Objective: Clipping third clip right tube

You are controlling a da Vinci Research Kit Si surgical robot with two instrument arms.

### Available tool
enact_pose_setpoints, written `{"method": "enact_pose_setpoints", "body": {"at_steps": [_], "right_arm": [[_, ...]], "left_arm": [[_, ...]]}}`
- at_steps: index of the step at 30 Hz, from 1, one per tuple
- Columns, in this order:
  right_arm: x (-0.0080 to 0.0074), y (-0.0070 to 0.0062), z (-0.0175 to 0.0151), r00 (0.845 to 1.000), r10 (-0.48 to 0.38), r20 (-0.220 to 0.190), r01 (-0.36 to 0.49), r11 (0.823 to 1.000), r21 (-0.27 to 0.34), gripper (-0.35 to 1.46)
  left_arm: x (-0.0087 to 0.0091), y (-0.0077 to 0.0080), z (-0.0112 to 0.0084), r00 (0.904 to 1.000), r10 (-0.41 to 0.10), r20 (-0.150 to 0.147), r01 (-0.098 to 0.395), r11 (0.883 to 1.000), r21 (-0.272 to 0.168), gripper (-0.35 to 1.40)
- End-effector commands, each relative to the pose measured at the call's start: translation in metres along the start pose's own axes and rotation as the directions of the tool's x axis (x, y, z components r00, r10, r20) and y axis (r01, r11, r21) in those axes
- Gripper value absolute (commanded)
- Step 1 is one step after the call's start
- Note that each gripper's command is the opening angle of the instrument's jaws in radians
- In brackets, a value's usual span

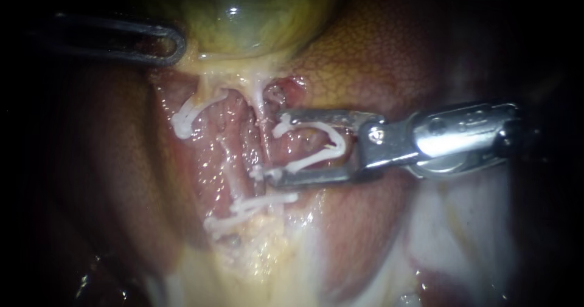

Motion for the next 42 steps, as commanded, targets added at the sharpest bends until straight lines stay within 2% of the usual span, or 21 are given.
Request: {"method": "enact_pose_setpoints", "body": {"at_steps": [1,5,12,16,18,24,29,33,39,42], "right_arm": [[-0.0002,0.0001,-0.0001,1.0,0.015,-0.001,-0.015,1.0,-0.001,0.46],[-0.0008,0.0009,0.0,0.997,0.078,-0.012,-0.078,0.997,0.006,0.46],[-0.0029,0.0026,0.001,0.987,0.156,-0.021,-0.156,0.987,0.028,0.46],[-0.0039,0.0039,0.0019,0.978,0.204,-0.044,-0.201,0.978,0.059,0.46],[-0.0042,0.0044,0.0024,0.973,0.224,-0.056,-0.22,0.972,0.078,0.46],[-0.0043,0.006,0.0038,0.945,0.304,-0.119,-0.285,0.946,0.155,0.46],[-0.0047,0.0062,0.0046,0.925,0.349,-0.147,-0.308,0.92,0.244,0.45],[-0.0048,0.006,0.0056,0.925,0.346,-0.159,-0.291,0.911,0.294,0.45],[-0.0047,0.0059,0.0072,0.911,0.353,-0.214,-0.257,0.89,0.376,0.44],[-0.0045,0.0059,0.0079,0.911,0.351,-0.215,-0.245,0.882,0.402,0.43]], "left_arm": [[0.0,0.0,0.0,1.0,0.0,0.0,0.0,1.0,0.0,-0.35],[0.0,0.0,0.0,1.0,0.0,0.0,0.0,1.0,0.0,-0.35],[0.0,0.0,0.0,1.0,0.0,0.0,0.0,1.0,0.0,-0.35],[0.0,0.0,0.0,1.0,0.0,0.0,0.0,1.0,0.0,-0.35],[0.0,0.0,0.0,1.0,0.0,0.0,0.0,1.0,0.0,-0.35],[0.0,0.0,0.0,1.0,0.0,0.0,0.0,1.0,0.0,-0.35],[0.0,0.0001,0.0,1.0,0.0,0.0,0.0,1.0,0.0,-0.35],[0.0,0.0001,0.0,1.0,0.0,0.0,0.0,1.0,0.001,-0.35],[0.0,0.0002,0.0,1.0,0.001,0.0,-0.001,1.0,0.001,-0.35],[0.0,0.0002,0.0,1.0,0.001,0.0,-0.001,1.0,0.001,-0.35]]}}
